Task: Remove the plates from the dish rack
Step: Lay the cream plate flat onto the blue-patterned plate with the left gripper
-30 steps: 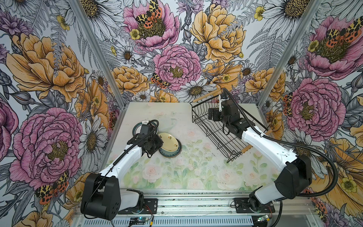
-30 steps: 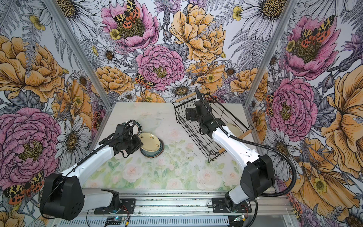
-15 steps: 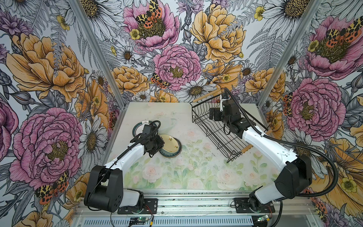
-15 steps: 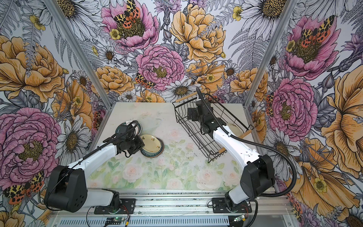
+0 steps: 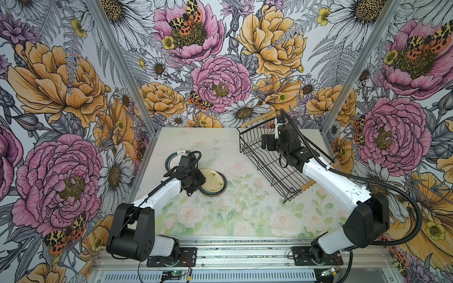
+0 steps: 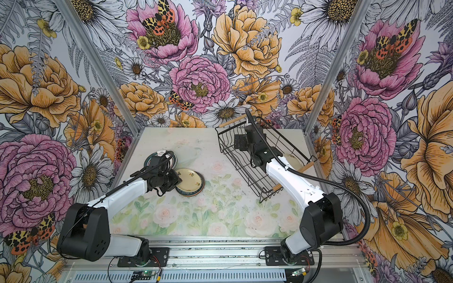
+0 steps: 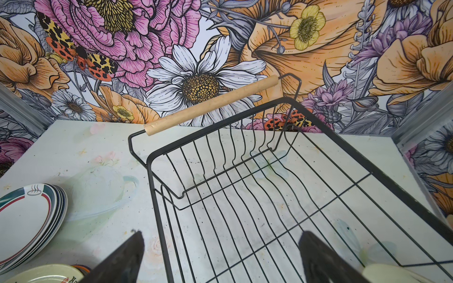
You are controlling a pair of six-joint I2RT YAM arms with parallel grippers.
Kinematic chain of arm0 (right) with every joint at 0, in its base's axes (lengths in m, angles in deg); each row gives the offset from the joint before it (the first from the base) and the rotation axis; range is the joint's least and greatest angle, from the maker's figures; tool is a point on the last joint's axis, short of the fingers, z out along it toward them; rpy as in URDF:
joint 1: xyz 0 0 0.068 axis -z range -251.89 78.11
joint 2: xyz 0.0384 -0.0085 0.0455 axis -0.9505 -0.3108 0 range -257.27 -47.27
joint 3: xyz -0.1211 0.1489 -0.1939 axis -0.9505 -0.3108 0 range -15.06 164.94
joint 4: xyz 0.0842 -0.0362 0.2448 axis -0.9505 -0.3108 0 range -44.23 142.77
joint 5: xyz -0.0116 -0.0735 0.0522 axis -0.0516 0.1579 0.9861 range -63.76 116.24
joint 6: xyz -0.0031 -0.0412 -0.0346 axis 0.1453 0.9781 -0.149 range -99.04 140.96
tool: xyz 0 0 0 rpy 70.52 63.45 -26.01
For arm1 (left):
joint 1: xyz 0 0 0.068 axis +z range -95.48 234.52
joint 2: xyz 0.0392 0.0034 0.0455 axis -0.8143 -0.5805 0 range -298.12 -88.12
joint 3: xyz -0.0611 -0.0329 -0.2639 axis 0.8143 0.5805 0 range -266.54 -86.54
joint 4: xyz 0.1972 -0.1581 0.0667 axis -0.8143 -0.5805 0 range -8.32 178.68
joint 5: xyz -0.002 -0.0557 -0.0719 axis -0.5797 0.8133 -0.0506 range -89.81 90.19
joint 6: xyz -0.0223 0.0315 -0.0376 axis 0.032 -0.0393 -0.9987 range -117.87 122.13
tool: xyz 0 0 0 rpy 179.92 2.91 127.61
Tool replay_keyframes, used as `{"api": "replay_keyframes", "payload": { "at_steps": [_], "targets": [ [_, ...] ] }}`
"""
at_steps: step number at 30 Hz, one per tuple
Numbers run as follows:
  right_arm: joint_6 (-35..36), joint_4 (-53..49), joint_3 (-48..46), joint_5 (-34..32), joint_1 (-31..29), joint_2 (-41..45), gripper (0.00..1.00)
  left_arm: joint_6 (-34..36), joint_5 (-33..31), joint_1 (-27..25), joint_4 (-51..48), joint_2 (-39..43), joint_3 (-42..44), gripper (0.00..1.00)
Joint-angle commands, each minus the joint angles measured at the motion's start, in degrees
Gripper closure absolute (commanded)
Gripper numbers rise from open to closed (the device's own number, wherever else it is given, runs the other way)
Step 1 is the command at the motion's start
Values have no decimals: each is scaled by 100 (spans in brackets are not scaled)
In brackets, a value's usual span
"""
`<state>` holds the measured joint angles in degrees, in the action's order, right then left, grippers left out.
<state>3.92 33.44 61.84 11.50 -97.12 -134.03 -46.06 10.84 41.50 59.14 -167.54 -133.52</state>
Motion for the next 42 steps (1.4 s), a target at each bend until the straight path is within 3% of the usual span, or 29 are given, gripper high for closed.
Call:
{"api": "replay_keyframes", "payload": {
  "at_steps": [1, 11, 18, 26, 32, 42],
  "targets": [
    [-4, -70, -92, -36, 92, 159, 0, 2, -178, -69, 53, -74, -52, 67],
    [276, -424, -149, -133, 487, 389, 0, 10, -287, -76, -86, -102, -91, 65],
    [500, -1180, 41, -303, 859, 373, 1, 59, -406, -79, -306, -135, -193, 56],
    [428, -1859, 224, 85, 1426, 199, 1, 89, -404, -105, -317, -256, -268, 56],
    [448, -1881, 242, 211, 1520, 153, 1, 81, -439, -173, -413, -329, -348, 55],
    [534, -2042, 354, 366, 1634, -116, 1, 227, -711, -331, -965, -531, -705, 43]
  ]
}}
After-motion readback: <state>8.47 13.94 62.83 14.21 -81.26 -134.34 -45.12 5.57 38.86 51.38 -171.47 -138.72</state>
